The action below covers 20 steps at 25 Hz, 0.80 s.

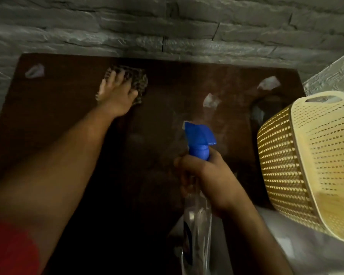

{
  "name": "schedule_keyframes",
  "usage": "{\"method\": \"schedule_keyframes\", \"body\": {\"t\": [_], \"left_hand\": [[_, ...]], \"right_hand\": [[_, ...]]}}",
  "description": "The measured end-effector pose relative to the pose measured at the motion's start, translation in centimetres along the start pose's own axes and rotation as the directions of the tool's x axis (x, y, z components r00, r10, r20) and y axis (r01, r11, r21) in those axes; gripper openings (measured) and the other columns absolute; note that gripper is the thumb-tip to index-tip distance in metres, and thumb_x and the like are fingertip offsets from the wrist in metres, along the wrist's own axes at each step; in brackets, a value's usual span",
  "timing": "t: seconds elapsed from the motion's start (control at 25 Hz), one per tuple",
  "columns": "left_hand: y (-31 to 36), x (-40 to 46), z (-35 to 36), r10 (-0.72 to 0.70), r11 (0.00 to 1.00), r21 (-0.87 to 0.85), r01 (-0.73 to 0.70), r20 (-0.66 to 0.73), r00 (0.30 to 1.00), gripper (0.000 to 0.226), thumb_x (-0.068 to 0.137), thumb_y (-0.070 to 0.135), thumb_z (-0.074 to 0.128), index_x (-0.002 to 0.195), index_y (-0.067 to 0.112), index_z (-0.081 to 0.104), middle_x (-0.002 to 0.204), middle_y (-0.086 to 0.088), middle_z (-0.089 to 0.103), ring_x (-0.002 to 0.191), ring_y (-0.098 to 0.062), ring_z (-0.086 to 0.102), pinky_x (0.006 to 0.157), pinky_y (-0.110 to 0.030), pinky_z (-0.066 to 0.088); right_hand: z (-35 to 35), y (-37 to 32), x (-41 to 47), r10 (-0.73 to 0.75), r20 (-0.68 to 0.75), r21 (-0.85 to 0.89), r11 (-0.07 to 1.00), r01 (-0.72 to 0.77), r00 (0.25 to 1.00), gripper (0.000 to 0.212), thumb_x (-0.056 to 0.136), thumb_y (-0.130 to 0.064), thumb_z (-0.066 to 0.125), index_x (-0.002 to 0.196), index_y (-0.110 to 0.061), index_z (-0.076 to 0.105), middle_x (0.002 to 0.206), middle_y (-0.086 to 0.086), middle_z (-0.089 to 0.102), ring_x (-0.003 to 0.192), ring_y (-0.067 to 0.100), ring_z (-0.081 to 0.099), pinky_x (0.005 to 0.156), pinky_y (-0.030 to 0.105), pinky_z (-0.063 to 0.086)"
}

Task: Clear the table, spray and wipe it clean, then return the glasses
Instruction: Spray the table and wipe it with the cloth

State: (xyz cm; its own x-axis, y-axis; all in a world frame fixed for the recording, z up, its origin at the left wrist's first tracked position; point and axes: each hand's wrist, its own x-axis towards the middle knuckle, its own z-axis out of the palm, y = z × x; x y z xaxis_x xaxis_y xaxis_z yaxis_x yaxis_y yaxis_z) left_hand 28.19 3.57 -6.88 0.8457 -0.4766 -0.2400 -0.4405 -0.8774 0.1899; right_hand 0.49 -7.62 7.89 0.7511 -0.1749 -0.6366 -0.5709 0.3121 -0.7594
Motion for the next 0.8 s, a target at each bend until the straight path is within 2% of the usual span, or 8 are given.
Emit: {"method": "schedule_keyframes", "body": {"t": [0.08, 0.24, 0.32, 0.4, 0.56, 0.68, 0.76, 0.8], "left_hand": [[2.3, 1.9, -1.0, -0.069, 0.997, -0.022, 0.070, 0.040, 0.997, 0.058, 0.100, 0.044, 0.033, 0.153, 0.022, 0.021, 0.163, -0.004, 0.000, 0.149, -0.026, -0.005, 0.120, -0.047, 0.001], [5.1, -11.9, 3.8, 0.334, 0.941, 0.024, -0.336, 0.069, 0.940, 0.053, 0.098, 0.044, 0.035, 0.148, 0.026, 0.032, 0.162, -0.001, 0.009, 0.149, -0.021, 0.001, 0.119, -0.044, 0.003], [2.7, -18.0, 5.2, 0.428, 0.903, 0.032, -0.428, 0.014, 0.904, 0.054, 0.094, 0.046, 0.034, 0.144, 0.025, 0.040, 0.159, -0.002, 0.023, 0.147, -0.021, 0.012, 0.117, -0.043, 0.009], [0.0, -13.8, 3.9, 0.331, 0.943, 0.057, -0.329, -0.028, 0.943, 0.054, 0.096, 0.045, 0.033, 0.143, 0.020, 0.043, 0.160, -0.003, 0.021, 0.148, -0.022, 0.012, 0.117, -0.043, 0.009], [2.5, -2.3, -0.4, -0.096, 0.995, -0.022, 0.098, 0.093, 0.991, 0.057, 0.101, 0.043, 0.030, 0.153, 0.022, 0.018, 0.163, -0.001, -0.005, 0.149, -0.023, -0.008, 0.120, -0.046, -0.001], [5.6, -10.3, 2.9, 0.160, 0.984, 0.060, -0.168, 0.114, 0.980, 0.057, 0.099, 0.044, 0.031, 0.152, 0.026, 0.020, 0.162, -0.001, -0.003, 0.149, -0.023, -0.007, 0.119, -0.047, 0.000], [4.2, -20.3, 5.7, 0.424, 0.899, 0.080, -0.431, 0.086, 0.901, 0.058, 0.094, 0.046, 0.032, 0.149, 0.031, 0.023, 0.161, 0.000, 0.007, 0.149, -0.022, 0.001, 0.118, -0.046, 0.005], [2.7, -22.7, 6.0, 0.455, 0.886, 0.068, -0.459, 0.062, 0.888, 0.060, 0.091, 0.047, 0.033, 0.148, 0.030, 0.028, 0.160, -0.001, 0.016, 0.148, -0.022, 0.008, 0.117, -0.046, 0.009]], "right_hand": [[0.0, 0.7, -0.6, -0.005, -0.006, 0.002, 1.000, 0.005, 1.000, 0.015, 0.082, -0.011, 0.066, 0.090, -0.009, 0.053, 0.060, 0.004, 0.054, 0.053, 0.020, 0.052, 0.053, 0.034, 0.048], [-0.4, 1.3, -1.9, -0.002, 0.018, 0.052, 0.999, 0.001, 1.000, 0.014, 0.082, -0.011, 0.067, 0.088, -0.011, 0.055, 0.058, 0.001, 0.057, 0.052, 0.018, 0.054, 0.052, 0.033, 0.049], [-1.2, 1.3, -2.2, 0.013, 0.014, 0.060, 0.998, -0.014, 1.000, 0.014, 0.082, -0.010, 0.066, 0.091, -0.012, 0.056, 0.061, 0.002, 0.058, 0.054, 0.018, 0.055, 0.052, 0.032, 0.050], [-1.7, 1.4, -2.4, 0.012, -0.006, 0.040, 0.999, -0.012, 1.000, 0.016, 0.081, -0.010, 0.066, 0.092, -0.011, 0.055, 0.063, 0.004, 0.056, 0.054, 0.019, 0.054, 0.052, 0.031, 0.050], [-1.7, 2.2, -2.9, 0.012, -0.028, 0.046, 0.999, -0.010, 1.000, 0.016, 0.081, -0.009, 0.065, 0.091, -0.012, 0.053, 0.061, 0.003, 0.054, 0.053, 0.018, 0.052, 0.053, 0.032, 0.049], [-1.3, 2.6, -3.8, -0.009, 0.031, 0.060, 0.998, 0.008, 0.999, 0.014, 0.082, -0.009, 0.064, 0.090, -0.010, 0.053, 0.063, 0.005, 0.053, 0.055, 0.020, 0.052, 0.052, 0.032, 0.049], [-1.4, 3.2, -4.1, -0.024, 0.061, 0.063, 0.998, 0.021, 0.998, 0.015, 0.082, -0.010, 0.065, 0.093, -0.011, 0.054, 0.064, 0.004, 0.056, 0.056, 0.020, 0.053, 0.053, 0.032, 0.050], [-1.6, 3.6, -4.1, -0.028, 0.065, 0.063, 0.998, 0.024, 0.997, 0.016, 0.082, -0.010, 0.065, 0.094, -0.011, 0.054, 0.064, 0.004, 0.056, 0.057, 0.020, 0.054, 0.054, 0.033, 0.050]]}}
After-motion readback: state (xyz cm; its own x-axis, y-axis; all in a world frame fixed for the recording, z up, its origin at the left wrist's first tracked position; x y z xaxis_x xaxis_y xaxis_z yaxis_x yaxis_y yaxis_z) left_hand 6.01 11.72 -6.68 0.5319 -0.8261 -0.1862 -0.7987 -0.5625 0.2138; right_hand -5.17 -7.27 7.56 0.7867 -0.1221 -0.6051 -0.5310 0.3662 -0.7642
